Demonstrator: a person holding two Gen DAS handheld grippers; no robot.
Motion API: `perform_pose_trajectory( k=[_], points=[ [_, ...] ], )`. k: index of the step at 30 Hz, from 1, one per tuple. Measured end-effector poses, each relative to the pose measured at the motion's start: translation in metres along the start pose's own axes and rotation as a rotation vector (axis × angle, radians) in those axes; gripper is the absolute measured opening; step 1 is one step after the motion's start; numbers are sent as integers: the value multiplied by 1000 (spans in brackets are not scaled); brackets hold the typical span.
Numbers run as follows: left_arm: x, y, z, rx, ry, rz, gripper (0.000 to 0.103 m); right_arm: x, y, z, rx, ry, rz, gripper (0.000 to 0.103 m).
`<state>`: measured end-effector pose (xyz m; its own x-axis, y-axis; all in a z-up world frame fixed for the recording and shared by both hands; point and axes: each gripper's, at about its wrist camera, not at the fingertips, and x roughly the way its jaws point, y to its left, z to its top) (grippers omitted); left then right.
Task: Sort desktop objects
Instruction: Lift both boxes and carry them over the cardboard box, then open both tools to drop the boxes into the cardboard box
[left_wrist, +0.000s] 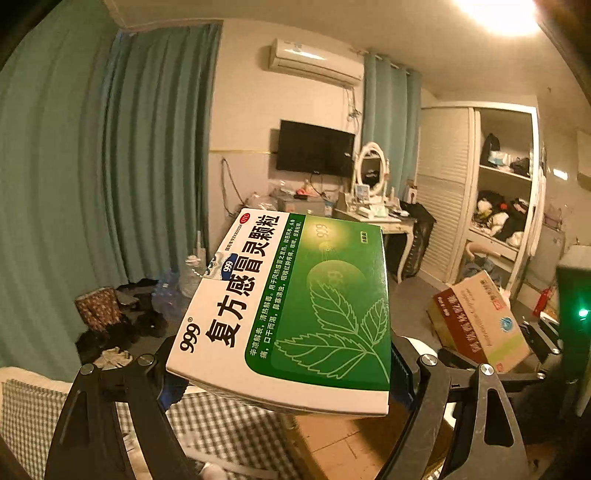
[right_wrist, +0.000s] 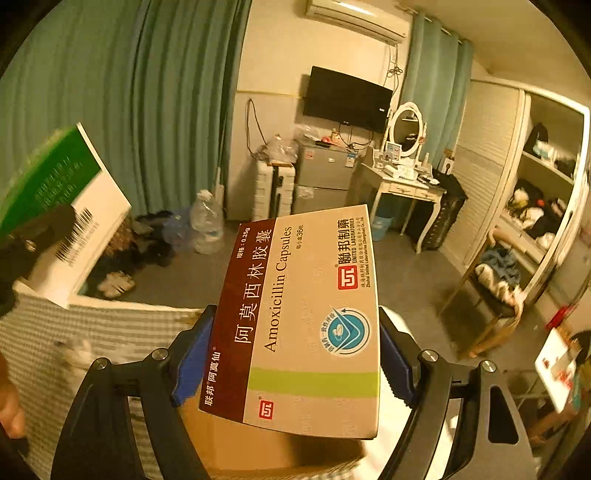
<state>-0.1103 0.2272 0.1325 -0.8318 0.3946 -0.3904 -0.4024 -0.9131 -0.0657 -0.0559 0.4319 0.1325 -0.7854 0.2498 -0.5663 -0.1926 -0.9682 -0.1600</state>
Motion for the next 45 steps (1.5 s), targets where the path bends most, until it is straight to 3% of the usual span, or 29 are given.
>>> perform_pose_trajectory(
  k=[3, 7, 12, 23, 28, 34, 38, 45],
  points=[
    [27, 0, -8, -34, 57, -21, 87, 36, -7, -7, 23, 57, -30, 80],
    [61, 1, -32, -67, 149, -40, 87, 71, -19, -30, 136, 106, 13, 80],
    [95, -6, -68, -33, 231, -58, 87, 90, -21, -63, 160, 182, 65, 80],
    [145, -62, -126, 93, 391, -146, 87, 115, -11, -120, 83, 313, 97, 80],
    [158, -67, -146, 64, 484, -145, 87, 124, -9, -140, 79, 383, 123, 80],
    [157, -77, -155, 93, 529, -120, 87, 133, 3, -155, 4, 425, 99, 80],
    [152, -86, -149, 104, 526, -102, 90, 136, -4, -158, 53, 443, 116, 80],
    [145, -85, -134, 100, 498, -62, 93, 116, -16, -140, 92, 380, 90, 82]
  ],
)
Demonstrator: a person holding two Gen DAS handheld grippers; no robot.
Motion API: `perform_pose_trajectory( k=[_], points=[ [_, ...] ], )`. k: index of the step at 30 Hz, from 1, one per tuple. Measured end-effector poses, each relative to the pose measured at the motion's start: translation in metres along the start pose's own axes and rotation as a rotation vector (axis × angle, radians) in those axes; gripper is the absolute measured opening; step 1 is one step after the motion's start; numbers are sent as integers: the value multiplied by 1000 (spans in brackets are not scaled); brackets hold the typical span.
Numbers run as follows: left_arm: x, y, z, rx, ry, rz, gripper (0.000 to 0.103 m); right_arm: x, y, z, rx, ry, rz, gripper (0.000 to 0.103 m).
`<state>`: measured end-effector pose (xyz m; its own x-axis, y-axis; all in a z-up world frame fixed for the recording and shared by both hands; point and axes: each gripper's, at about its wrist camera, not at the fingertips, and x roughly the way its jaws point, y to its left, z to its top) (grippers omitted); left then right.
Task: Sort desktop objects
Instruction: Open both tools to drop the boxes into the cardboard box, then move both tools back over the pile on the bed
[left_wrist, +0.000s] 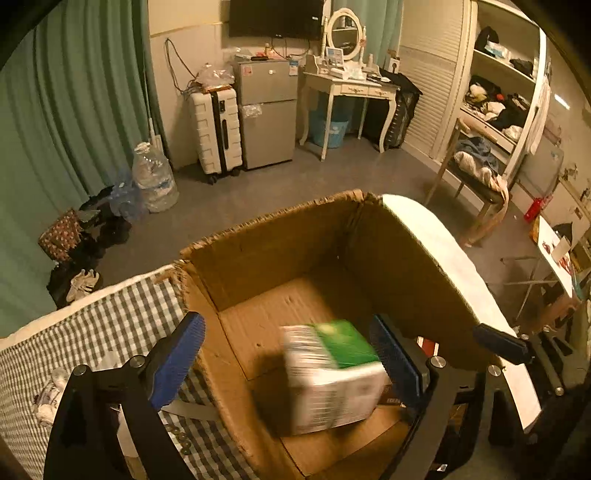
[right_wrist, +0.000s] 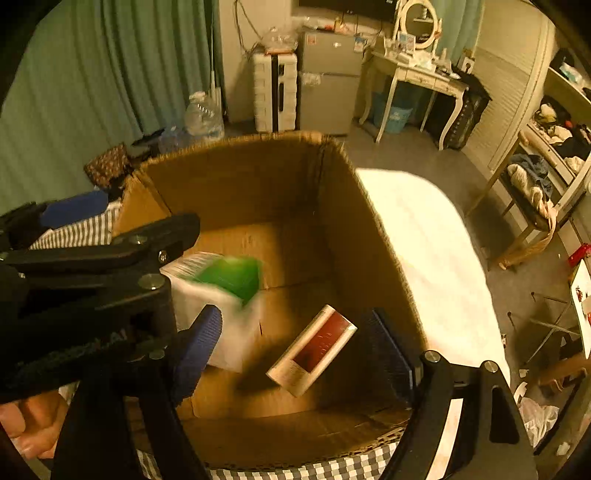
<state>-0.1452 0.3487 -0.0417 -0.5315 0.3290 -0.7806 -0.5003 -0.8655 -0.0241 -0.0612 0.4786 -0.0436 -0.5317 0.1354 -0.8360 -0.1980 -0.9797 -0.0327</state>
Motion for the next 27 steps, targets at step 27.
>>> perform_pose_trajectory(
  k=[27],
  points=[
    [-136, 89, 22, -164, -256, 136, 103, -85, 51, 44, -7, -181, 14, 85]
  ],
)
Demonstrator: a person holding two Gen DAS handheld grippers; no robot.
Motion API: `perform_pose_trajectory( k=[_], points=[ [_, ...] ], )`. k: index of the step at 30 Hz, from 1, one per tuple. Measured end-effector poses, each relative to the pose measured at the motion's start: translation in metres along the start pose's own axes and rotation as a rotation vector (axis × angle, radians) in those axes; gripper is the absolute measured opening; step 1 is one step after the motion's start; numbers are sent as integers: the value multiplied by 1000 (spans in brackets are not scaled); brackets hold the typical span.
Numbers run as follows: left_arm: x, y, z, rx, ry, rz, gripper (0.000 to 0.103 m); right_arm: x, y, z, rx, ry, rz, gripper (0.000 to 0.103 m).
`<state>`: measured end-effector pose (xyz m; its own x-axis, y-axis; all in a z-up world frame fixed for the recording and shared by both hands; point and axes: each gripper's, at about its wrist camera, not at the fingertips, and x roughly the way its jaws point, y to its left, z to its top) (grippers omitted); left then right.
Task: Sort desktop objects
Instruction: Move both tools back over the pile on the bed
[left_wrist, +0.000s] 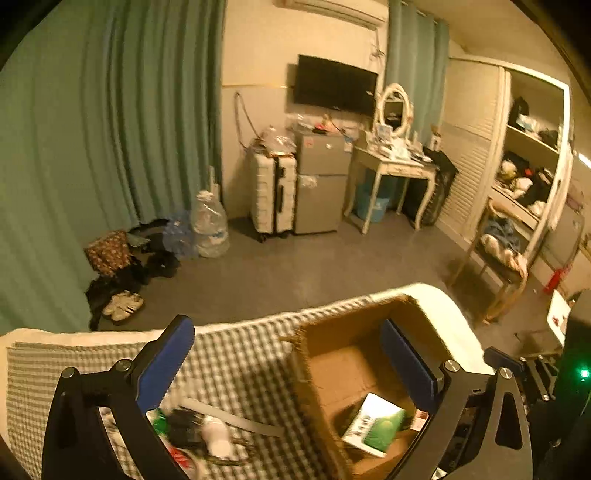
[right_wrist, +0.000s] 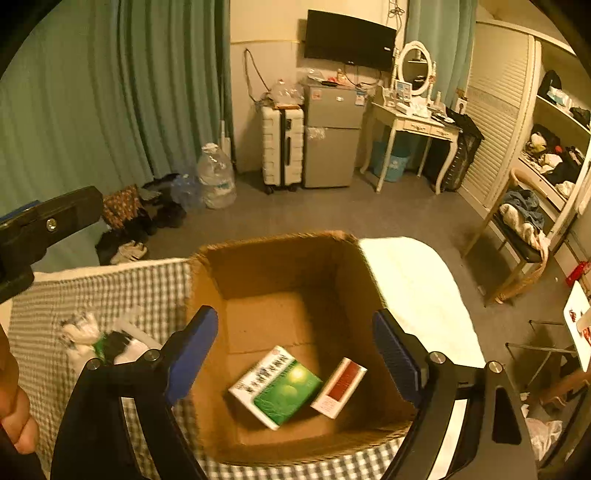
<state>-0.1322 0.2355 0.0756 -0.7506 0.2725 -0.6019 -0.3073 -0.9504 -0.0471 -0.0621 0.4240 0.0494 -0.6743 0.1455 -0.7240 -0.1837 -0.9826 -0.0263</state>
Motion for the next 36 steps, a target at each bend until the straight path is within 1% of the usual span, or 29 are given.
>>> perform_pose_trajectory(
  k=[1, 3, 5, 10, 14, 18, 20, 26, 28, 31, 34, 36],
  points=[
    [-5, 10, 2, -12, -17, 17, 103, -3, 5, 1, -10, -5, 3, 86],
    [-13, 26, 3, -33, -42, 26, 103, -9, 19, 3, -51, -27, 11, 86],
    [-21, 44, 6, -52, -53, 47, 103, -17, 31, 4, -77, -61, 39, 86],
    [-38, 90, 8, -102, -91, 112, 103, -24, 52, 6, -53, -99, 128, 86],
    [-48, 125, 0, -133, -101, 155, 103, -25, 72, 6, -59, -109, 149, 86],
    [-55, 153, -12, -136, -121, 198, 103, -26, 96, 5, -79, -108, 194, 86],
    [-59, 168, -21, -135, -129, 212, 103, -26, 110, 5, -91, -112, 202, 86],
    [-69, 195, -39, -114, -153, 277, 103, -17, 145, -5, -100, -117, 245, 86],
    [-71, 206, -46, -106, -151, 295, 103, -11, 158, -13, -132, -116, 258, 86],
    [-68, 223, -55, -109, -124, 306, 103, 1, 183, -24, -221, -70, 248, 86],
    [-57, 236, -68, -105, -93, 317, 103, 1, 208, -33, -303, -63, 218, 86],
    [-47, 243, -77, -88, -75, 343, 103, 0, 223, -36, -345, -57, 230, 86]
  ],
)
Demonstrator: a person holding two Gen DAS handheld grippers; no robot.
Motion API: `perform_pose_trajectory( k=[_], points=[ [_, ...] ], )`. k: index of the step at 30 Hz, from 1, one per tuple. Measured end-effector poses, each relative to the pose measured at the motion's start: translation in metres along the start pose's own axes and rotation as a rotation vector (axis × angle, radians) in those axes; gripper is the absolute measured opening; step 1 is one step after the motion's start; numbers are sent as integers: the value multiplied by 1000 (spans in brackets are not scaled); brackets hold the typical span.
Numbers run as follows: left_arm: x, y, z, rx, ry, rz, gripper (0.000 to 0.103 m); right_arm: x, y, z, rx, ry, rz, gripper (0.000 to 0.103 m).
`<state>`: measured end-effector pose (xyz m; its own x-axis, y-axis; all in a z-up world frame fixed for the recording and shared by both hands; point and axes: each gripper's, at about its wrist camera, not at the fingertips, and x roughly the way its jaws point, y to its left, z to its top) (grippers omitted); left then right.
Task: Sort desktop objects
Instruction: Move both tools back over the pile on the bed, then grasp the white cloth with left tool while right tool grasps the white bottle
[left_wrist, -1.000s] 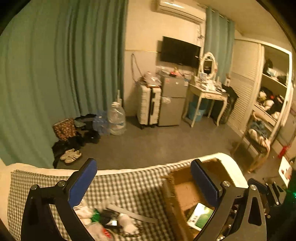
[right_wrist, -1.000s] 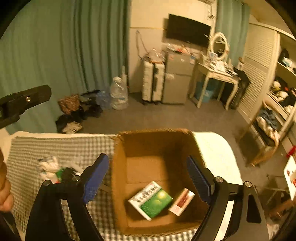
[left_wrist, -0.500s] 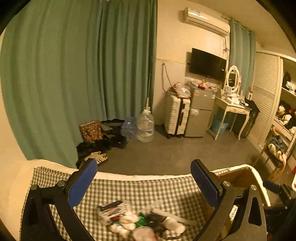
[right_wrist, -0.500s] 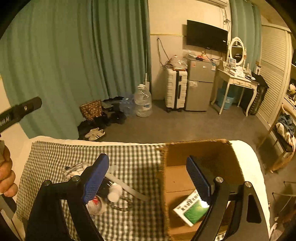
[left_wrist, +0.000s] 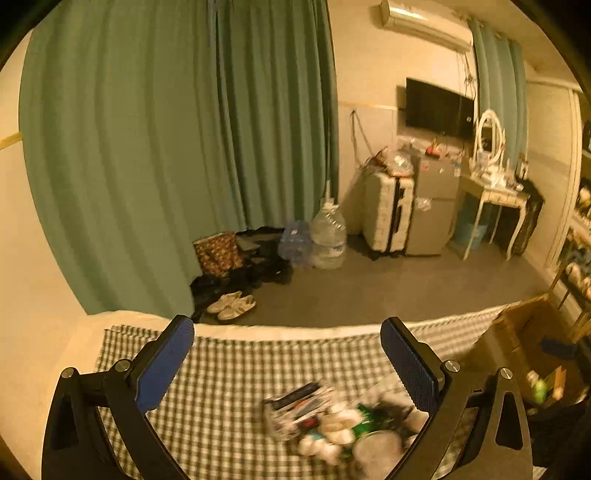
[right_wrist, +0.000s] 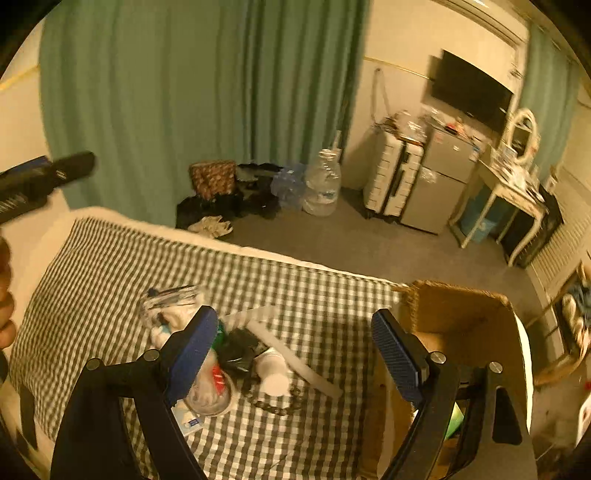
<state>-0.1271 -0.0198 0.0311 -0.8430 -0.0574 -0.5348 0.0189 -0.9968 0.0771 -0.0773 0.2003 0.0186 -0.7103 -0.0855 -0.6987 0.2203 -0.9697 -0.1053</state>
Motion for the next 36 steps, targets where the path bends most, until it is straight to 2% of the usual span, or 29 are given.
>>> perform_pose_trajectory(
  k=[3, 11, 14, 17, 21, 24, 28, 33, 36],
  points=[
    [16, 6, -17, 19, 28, 20, 103, 8, 17, 2, -30, 13, 27, 86],
    [46, -2, -50, 78, 91, -21, 103, 54, 34, -7, -49, 114, 50, 86],
    [62, -3, -60, 51, 146, -83, 103, 67, 25, -17, -15, 134, 45, 86],
    [82, -10, -75, 35, 266, -174, 103, 78, 14, -26, 21, 156, 64, 86],
    [97, -26, -97, 60, 324, -197, 103, 92, -1, -37, 47, 201, 64, 86],
    [105, -31, -109, 95, 338, -209, 103, 104, -6, -45, 53, 239, 70, 86],
    [122, -28, -116, 80, 374, -219, 103, 123, -7, -53, 54, 291, 82, 86],
    [136, -36, -126, 111, 403, -238, 101, 150, 3, -71, -22, 373, 68, 85],
    [145, -38, -131, 103, 419, -247, 98, 164, 9, -77, -54, 400, 55, 79]
  ],
)
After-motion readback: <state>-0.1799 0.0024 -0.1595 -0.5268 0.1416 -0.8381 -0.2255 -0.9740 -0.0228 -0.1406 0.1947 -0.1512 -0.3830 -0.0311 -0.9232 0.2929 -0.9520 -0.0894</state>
